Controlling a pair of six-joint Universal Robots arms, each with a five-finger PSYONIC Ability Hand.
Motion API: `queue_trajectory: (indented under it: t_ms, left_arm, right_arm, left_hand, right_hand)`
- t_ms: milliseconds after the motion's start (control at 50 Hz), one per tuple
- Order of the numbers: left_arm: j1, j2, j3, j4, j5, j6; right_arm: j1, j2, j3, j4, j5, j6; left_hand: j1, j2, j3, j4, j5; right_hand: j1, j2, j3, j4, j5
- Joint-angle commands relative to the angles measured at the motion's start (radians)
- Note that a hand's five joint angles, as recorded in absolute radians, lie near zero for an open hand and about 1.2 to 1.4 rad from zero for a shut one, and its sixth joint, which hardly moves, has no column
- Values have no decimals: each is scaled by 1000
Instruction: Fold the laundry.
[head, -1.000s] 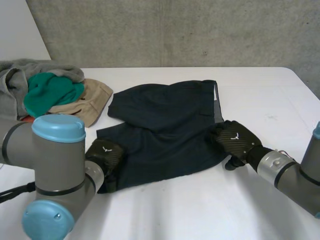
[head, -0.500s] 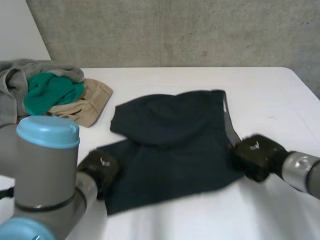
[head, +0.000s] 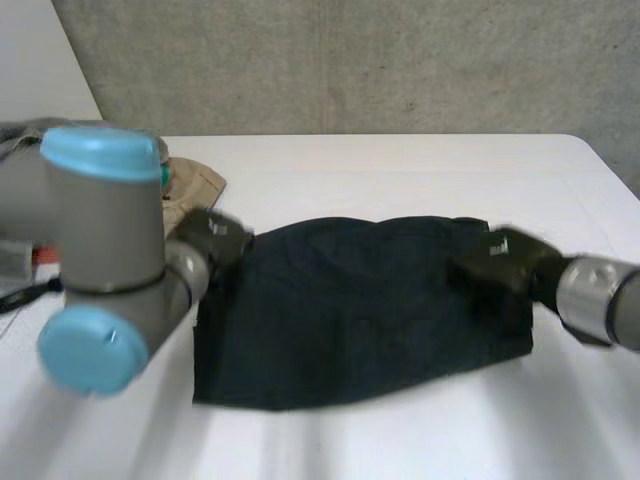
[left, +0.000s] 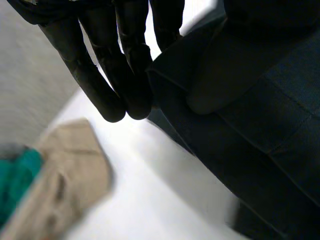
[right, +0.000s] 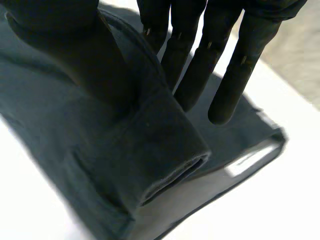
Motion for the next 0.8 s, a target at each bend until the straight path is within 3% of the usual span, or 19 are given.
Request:
queue_trajectory:
  t_ms: [20,120,280,300,320,340,360,480,560,620,720,800]
  left_arm:
    - [53,-252,424,15,0,12]
    - [59,-481,789,-37,-44,12]
    - [58,-682,1117,-23,-52,9]
    - [56,-688,1123,-17,-40,6]
    - [53,-693,1121,1,-13,-3]
    - [49,-691,1115,12,-5,-7]
    - [43,-685,1094,32,4,-23]
    - [52,-548,897,137,-11,-93]
    - [67,-427,728,205,-5,-121]
    - [72,-351,622,233,0,-123]
    - [67,-167,354,242,40,-153]
    - [56,-86,218,239,78,-197]
  right_arm:
    - [64,192,-209,-216,201,119]
    - [94,339,-329,-374,314,113]
    - [127,520,-416,-750,327,127]
    - [130,545,-428,-785,322,128]
    - [146,586,-454,-839,319,128]
    - [156,603,-465,-844,319,125]
    - [167,626,-493,-832,327,115]
    - [147,577,-516,-715,389,131]
    - [132,437,-472,-555,420,225]
    - [129,363,-441,-419,403,256]
    - [89,228,-349,-35,337,263]
    - [58,194,-242,63,328,265]
  left_hand:
    - [266,201,211,203,209]
    - [266,201,211,203,209]
    - [266,201,211,203,209]
    - [164,99,109,102,108]
    - [-511,-576,-566,-574,-568]
    - [-841,-905,-895,-903,-897]
    - [-956,-1021,-1011,-1019,-1013]
    - [-956,-1021,-1011,-1019,-1013]
    - [-956,-1021,-1011,-1019,-1013]
    - [-956,-1021,-1011,-1019,-1013]
    - [-956,-1021,-1011,-1019,-1013]
    - [-956,-1021,-1011,-1019,-1013]
  right_hand:
    - [295,228,209,204,203]
    - [295,228,209,204,203]
    - [295,228,209,204,203]
    - [-48,-116,-134,-139,-140]
    - [-926,-994,-1013,-1018,-1018]
    - [-926,-994,-1013,-1018,-1018]
    - [-926,-994,-1013,-1018,-1018]
    - [-926,-994,-1013,-1018,-1018]
    - [-926,-994,-1013,-1018,-1018]
    - [-926,-994,-1013,-1018,-1018]
    - [-926,-994,-1013,-1018,-1018]
    - [-926,-994,-1013,-1018,-1018]
